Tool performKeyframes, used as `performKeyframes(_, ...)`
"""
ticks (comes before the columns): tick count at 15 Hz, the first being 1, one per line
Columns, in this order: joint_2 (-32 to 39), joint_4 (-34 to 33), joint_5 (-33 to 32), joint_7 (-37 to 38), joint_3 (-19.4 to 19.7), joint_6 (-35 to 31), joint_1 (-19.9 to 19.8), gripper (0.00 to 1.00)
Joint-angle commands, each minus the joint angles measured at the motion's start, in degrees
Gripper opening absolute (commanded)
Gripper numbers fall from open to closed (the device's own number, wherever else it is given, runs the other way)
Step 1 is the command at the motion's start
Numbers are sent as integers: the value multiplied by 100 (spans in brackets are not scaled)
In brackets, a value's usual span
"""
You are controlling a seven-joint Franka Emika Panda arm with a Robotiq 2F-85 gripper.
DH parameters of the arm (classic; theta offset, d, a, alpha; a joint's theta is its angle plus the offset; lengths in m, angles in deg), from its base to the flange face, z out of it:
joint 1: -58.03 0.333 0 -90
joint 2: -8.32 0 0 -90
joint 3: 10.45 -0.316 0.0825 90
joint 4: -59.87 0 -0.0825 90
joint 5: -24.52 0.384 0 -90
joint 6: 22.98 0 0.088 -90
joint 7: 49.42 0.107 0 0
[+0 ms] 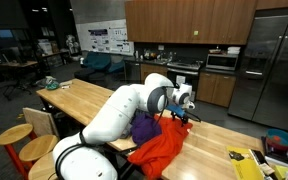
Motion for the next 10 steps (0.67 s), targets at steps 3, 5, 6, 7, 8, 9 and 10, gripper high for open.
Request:
performKeyframes(3, 165, -405, -137, 243, 93, 455, 45, 100)
performKeyframes(5, 222, -476, -91, 161, 42, 471, 0, 100)
performKeyframes(6, 251, -508, -63, 107, 8, 449, -23, 100)
performKeyframes(7, 288, -552, -35, 67, -22, 426, -40, 100)
performKeyframes(8, 323, -600, -15, 53, -46, 416, -46, 100)
performKeyframes(9, 356, -634, 0, 13, -78, 396, -47, 100)
performKeyframes(10, 390, -683, 5, -16, -99, 389, -46, 100)
